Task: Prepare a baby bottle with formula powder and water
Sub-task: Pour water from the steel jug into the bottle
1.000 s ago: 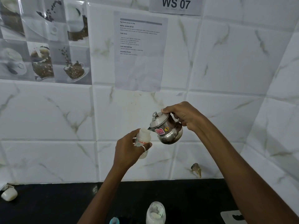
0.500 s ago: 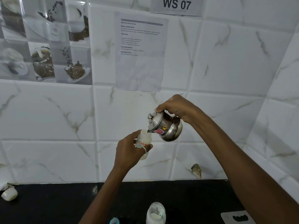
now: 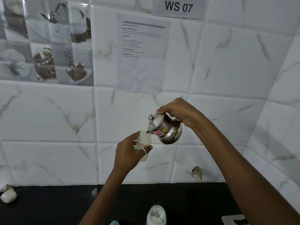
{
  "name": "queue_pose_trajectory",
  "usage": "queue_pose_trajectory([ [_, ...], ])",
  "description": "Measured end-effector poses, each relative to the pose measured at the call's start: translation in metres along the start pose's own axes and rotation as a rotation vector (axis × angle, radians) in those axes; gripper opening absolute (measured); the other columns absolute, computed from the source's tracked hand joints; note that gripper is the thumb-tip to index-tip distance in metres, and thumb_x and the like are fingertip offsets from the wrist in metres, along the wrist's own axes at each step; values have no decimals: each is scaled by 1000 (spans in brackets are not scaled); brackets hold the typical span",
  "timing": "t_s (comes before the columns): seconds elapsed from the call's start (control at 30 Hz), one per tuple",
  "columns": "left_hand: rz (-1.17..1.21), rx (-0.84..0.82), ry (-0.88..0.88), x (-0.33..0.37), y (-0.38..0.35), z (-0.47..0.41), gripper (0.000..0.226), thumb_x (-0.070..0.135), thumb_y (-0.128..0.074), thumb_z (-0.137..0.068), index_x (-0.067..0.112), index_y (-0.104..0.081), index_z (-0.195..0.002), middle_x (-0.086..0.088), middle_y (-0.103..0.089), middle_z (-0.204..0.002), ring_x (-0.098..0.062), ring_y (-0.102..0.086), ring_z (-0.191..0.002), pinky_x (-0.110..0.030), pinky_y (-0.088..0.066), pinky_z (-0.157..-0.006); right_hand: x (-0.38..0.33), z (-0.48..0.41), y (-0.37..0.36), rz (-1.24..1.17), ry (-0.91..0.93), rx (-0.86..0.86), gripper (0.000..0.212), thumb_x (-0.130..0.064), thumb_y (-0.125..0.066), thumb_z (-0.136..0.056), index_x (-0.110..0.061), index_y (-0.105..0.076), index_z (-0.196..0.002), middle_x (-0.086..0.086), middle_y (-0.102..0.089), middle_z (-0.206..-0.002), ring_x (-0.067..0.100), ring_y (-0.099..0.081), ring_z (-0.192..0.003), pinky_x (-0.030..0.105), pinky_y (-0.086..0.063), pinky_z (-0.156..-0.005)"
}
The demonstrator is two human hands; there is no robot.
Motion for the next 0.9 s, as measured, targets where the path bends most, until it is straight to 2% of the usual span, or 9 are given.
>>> queue_pose_trajectory([
  [0.13, 14, 8, 5, 2, -3, 0, 69, 43, -87, -76, 26, -62, -137, 5, -70, -128, -10, -64, -100, -27, -53, -86, 15, 6, 5, -60, -43, 21, 29, -26, -81, -79, -14, -57, -66, 0, -36, -61, 13, -33, -50, 25, -27, -49],
  [0.27, 25, 5, 11, 5, -8, 1, 69, 44, -87, -76, 25, -62, -138, 6, -70, -126, -10, -64, -98, -23, -52, -82, 35, 10, 9, -163, -77, 102, 30, -31, -82, -77, -17, -59, -65, -2, -41, -58, 13, -35, -50, 26, -28, -49],
  [0.43, 23, -3, 5, 11, -14, 0, 67, 43, -86, -77, 24, -62, -137, 6, -70, -127, -6, -63, -96, -11, -44, -72, 60, 14, 15, -346, -105, 159, 24, -33, -82, -77, -15, -67, -77, -4, -40, -53, 11, -29, -44, 25, -22, -46],
  [0.7, 46, 0, 7, 18, -18, -1, 66, 39, -86, -78, 19, -62, -137, 2, -70, -127, -9, -63, -98, -7, -42, -69, 94, 18, 23, -616, -132, 220, 25, -35, -79, -81, -18, -66, -69, -4, -32, -56, 9, -24, -41, 23, -20, -40],
  [0.9, 89, 15, 22, 20, -21, 1, 63, 38, -86, -78, 21, -63, -135, 8, -69, -120, -8, -64, -99, -6, -43, -71, 121, 18, 29, -658, -173, 263, 24, -32, -78, -82, -17, -61, -73, -3, -33, -57, 9, -23, -40, 23, -19, -40],
])
Point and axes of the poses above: each hand's wrist, its own z-axis away from the middle knuckle, its own y-axis out of the back of the hand, x = y × z, the point moved 2 cm from there along -z, towards the middle knuckle
